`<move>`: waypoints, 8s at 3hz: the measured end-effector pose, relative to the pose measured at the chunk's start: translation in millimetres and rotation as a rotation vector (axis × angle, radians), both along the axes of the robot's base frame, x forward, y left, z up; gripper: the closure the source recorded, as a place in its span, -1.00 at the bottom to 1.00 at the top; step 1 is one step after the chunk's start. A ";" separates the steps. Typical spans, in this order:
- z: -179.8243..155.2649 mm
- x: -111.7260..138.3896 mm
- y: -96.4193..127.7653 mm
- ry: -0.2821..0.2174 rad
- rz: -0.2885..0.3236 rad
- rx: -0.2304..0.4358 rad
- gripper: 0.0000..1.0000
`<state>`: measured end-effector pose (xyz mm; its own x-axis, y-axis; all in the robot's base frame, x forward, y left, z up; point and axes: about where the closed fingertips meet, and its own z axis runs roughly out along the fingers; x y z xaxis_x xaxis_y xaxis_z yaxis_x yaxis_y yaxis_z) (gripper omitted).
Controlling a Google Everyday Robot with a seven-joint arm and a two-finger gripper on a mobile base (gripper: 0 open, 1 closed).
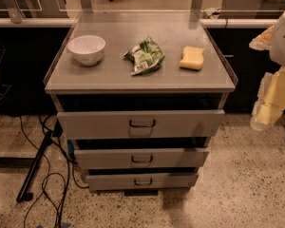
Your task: Open middle drawer
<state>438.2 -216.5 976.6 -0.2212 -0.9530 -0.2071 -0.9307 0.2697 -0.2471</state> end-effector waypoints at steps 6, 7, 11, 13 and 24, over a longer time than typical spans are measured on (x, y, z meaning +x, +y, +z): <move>-96.0 -33.4 10.5 0.069 0.005 0.113 -1.00; -145.2 -47.8 36.6 0.094 0.090 0.128 -1.00; -237.3 -51.9 74.4 0.152 0.201 0.095 -1.00; -326.1 -19.4 94.9 0.198 0.227 0.109 -1.00; -502.5 89.3 133.1 0.191 0.185 0.082 -1.00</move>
Offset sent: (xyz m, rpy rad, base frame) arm -0.0147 0.0004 -0.0635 0.0755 0.0035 -0.0078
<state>527.4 -83.5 474.1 -0.0872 -0.9625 -0.2568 -0.9936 0.1026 -0.0471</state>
